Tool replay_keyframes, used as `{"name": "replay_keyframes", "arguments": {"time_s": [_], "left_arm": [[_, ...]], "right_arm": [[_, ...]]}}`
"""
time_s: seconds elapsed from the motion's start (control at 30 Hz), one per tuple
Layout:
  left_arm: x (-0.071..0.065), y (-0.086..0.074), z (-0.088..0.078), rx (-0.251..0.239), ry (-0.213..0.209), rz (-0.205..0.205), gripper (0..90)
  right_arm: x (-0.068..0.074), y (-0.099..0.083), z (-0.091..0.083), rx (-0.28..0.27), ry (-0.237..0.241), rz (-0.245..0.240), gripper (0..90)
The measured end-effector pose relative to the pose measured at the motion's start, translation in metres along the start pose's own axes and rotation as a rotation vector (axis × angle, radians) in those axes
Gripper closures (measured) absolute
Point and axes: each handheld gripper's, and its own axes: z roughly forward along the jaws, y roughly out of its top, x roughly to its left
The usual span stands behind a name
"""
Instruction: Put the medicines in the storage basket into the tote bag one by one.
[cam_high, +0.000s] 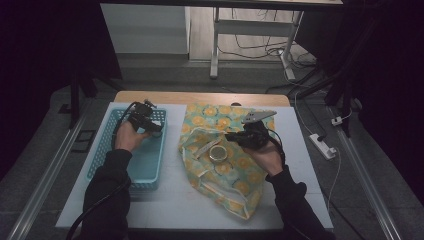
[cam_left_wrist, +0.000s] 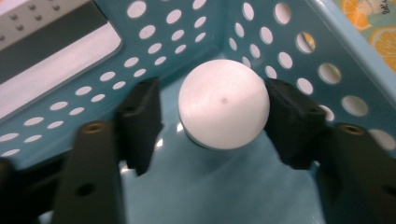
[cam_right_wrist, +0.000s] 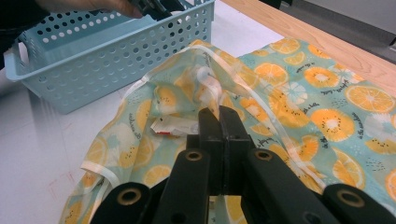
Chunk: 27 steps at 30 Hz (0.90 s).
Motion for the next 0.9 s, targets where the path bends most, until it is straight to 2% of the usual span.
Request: {"name": "replay_keyframes", "arguments": {"time_s": [0.07,0.23,0.47,0.9], "left_arm": [[-0.001,0.0,-0.001,0.0,0.003,-0.005,49.8],[-0.002,-0.001,-0.003,0.009,0.013,-0.012,50.4],[-0.004,-0.004,-0.017,-0.031,0.015,-0.03,50.5],[-0.014,-0.007,-0.051,-0.096,0.001,0.001,50.7]], "right_arm": [[0.0,0.0,0.0,0.001,0.0,0.001,90.0],[0.0,0.0,0.0,0.001,0.001,0.002,90.0],[-0.001,0.0,0.0,0.001,0.001,0.002,90.0],[0.0,-0.001,0.001,0.002,0.001,0.003,90.0]]}}
